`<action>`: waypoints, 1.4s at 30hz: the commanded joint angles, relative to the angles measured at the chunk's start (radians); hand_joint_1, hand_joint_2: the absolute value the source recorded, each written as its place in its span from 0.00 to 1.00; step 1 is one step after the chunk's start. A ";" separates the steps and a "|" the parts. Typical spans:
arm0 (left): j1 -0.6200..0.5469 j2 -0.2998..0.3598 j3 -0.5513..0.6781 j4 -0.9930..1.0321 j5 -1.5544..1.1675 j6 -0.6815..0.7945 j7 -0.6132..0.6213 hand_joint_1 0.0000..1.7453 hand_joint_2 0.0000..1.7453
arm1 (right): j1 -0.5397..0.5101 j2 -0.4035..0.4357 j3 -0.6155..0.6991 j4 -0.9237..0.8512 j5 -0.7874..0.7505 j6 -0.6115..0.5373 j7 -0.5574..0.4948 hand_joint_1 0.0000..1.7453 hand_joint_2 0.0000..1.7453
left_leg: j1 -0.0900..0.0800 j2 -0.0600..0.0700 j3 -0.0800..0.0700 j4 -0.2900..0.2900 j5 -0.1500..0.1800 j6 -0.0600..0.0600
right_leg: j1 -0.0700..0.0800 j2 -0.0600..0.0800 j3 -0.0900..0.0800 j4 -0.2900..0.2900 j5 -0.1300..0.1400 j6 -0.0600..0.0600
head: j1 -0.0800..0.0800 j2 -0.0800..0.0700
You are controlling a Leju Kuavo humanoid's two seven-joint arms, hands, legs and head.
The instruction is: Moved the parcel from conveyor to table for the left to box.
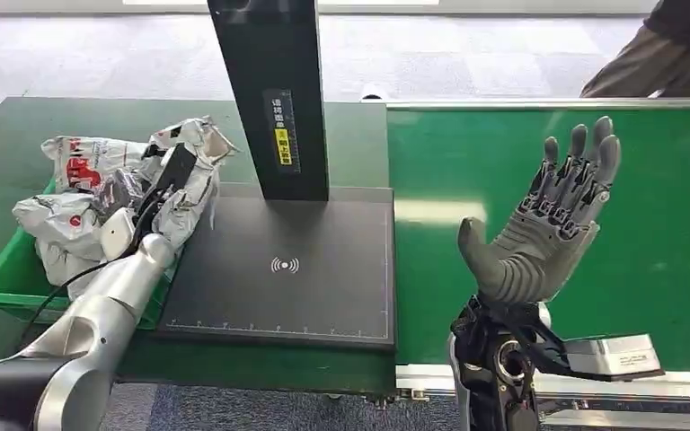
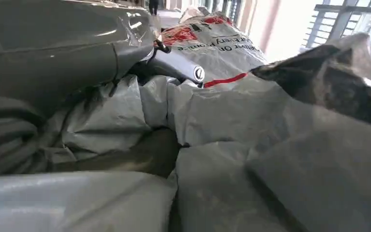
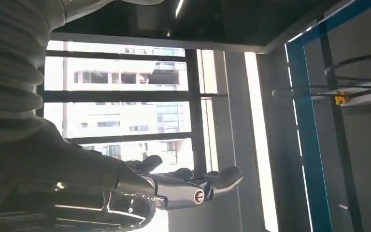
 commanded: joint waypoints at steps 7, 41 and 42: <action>0.006 0.084 0.296 -0.015 0.015 0.189 -0.211 1.00 1.00 | -0.012 -0.023 -0.049 0.087 0.030 -0.010 0.003 0.00 1.00 | 0.002 0.004 0.001 -0.001 0.001 -0.001 | 0.003 0.002 -0.001 0.000 0.001 -0.002 | 0.000 0.000; -0.082 -0.010 0.878 -0.035 0.330 0.006 -0.824 0.00 1.00 | 0.041 -0.021 -0.124 0.063 0.040 -0.022 0.003 0.00 1.00 | 0.002 -0.003 -0.005 0.001 0.001 -0.001 | 0.002 -0.003 -0.005 0.001 0.000 -0.001 | 0.000 0.000; -0.078 -0.017 0.937 -0.070 0.447 -0.002 -0.959 0.00 1.00 | 0.039 -0.021 -0.123 0.078 0.036 -0.020 0.003 0.00 1.00 | 0.002 -0.003 -0.005 0.000 0.001 -0.001 | 0.003 -0.005 -0.005 0.001 0.000 -0.001 | 0.000 0.000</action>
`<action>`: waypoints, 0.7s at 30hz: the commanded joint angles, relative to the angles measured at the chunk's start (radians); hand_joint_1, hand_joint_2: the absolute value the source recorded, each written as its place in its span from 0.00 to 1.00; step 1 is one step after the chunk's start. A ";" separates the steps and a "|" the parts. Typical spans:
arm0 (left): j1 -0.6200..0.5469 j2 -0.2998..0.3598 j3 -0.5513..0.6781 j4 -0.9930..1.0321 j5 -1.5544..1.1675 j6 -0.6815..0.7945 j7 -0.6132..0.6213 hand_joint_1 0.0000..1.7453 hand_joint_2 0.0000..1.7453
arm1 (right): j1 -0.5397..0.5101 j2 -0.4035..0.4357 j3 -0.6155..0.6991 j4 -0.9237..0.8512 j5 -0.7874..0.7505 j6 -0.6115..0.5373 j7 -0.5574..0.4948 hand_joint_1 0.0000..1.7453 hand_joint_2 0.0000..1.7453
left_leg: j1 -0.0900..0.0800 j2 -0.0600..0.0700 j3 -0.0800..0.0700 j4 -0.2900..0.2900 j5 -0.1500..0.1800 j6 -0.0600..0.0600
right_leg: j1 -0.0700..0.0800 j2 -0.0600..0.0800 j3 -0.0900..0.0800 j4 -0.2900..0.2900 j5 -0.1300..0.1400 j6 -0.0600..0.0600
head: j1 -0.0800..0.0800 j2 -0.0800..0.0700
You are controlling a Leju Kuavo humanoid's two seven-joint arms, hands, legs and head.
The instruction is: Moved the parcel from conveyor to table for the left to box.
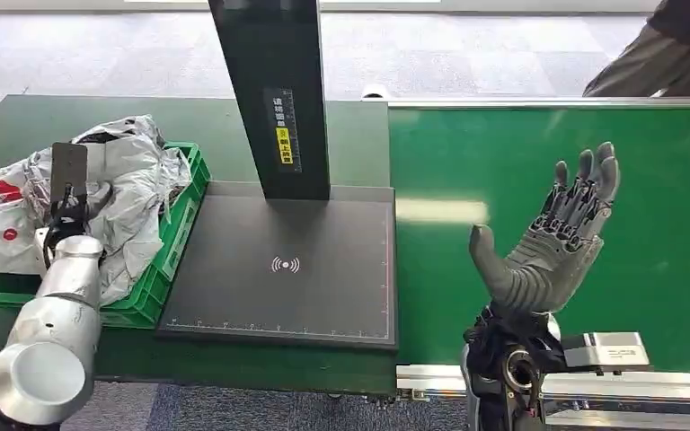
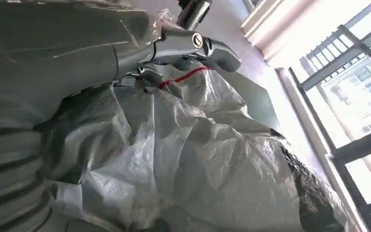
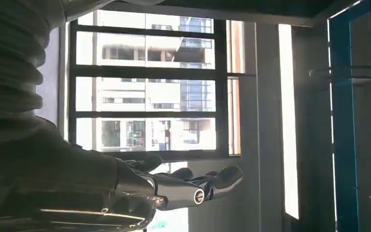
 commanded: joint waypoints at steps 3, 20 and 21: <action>0.049 -0.113 0.180 -0.321 0.577 -0.112 -0.429 0.00 0.00 | -0.014 -0.015 -0.038 0.108 -0.022 -0.021 0.003 0.00 1.00 | 0.001 0.000 0.000 0.000 0.000 0.000 | 0.002 -0.001 0.002 -0.002 0.000 0.000 | 0.000 0.000; 0.741 -0.271 -0.878 -1.365 0.828 0.058 -0.429 0.00 1.00 | 0.072 -0.002 -0.075 0.294 -0.099 0.058 0.003 0.00 0.00 | 0.001 -0.006 0.000 -0.001 -0.001 0.001 | 0.001 -0.009 0.005 -0.005 -0.003 0.001 | 0.000 0.000; 0.762 -0.276 -0.992 -1.282 0.839 -0.026 -0.429 0.00 1.00 | 0.078 0.008 -0.062 0.338 -0.102 0.086 0.003 0.00 0.00 | 0.001 -0.006 -0.001 0.000 -0.001 0.001 | 0.001 -0.007 0.002 -0.003 -0.003 0.001 | 0.000 0.000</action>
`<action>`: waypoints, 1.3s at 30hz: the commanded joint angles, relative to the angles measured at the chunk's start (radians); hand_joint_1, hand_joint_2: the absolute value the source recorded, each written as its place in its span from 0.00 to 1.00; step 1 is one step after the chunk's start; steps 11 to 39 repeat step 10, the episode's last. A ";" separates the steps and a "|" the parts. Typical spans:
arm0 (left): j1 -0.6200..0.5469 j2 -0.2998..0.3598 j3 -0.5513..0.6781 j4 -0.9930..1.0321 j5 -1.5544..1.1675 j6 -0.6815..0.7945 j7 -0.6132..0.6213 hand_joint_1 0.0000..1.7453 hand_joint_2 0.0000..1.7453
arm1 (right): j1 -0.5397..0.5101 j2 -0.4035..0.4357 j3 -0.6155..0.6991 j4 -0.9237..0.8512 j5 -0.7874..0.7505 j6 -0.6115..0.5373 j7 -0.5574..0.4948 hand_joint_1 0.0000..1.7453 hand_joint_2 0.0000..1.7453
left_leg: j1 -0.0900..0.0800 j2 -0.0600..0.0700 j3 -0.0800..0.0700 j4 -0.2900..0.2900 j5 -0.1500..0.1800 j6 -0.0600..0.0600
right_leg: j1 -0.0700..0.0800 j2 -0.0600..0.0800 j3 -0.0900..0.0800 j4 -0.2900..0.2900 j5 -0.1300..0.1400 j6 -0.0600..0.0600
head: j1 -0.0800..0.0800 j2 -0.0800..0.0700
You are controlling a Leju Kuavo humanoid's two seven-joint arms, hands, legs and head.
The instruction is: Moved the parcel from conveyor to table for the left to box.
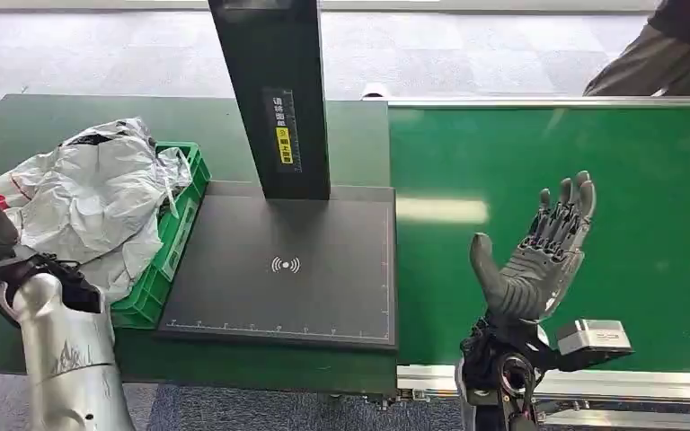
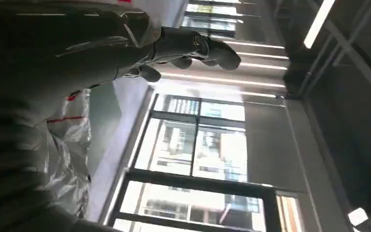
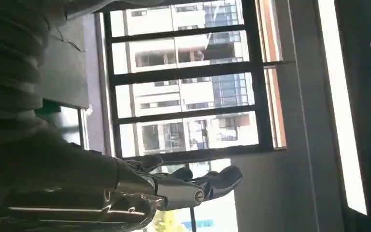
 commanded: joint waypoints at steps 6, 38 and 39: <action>0.344 -0.161 -0.788 0.281 0.105 -0.404 0.005 0.00 1.00 | 0.023 0.048 0.168 0.534 0.117 -0.162 0.003 0.00 1.00 | -0.001 -0.006 0.006 -0.005 0.000 0.002 | 0.000 -0.008 0.009 -0.007 -0.001 0.000 | 0.000 0.000; 0.396 -0.161 -0.754 0.317 0.137 -0.492 0.005 0.00 1.00 | 0.044 0.040 0.219 0.586 0.108 -0.233 0.003 0.00 1.00 | 0.000 0.000 0.010 -0.009 -0.001 0.002 | 0.001 -0.004 0.013 -0.011 0.000 -0.001 | -0.001 0.000; 0.396 -0.161 -0.754 0.317 0.137 -0.492 0.005 0.00 1.00 | 0.044 0.040 0.219 0.586 0.108 -0.233 0.003 0.00 1.00 | 0.000 0.000 0.010 -0.009 -0.001 0.002 | 0.001 -0.004 0.013 -0.011 0.000 -0.001 | -0.001 0.000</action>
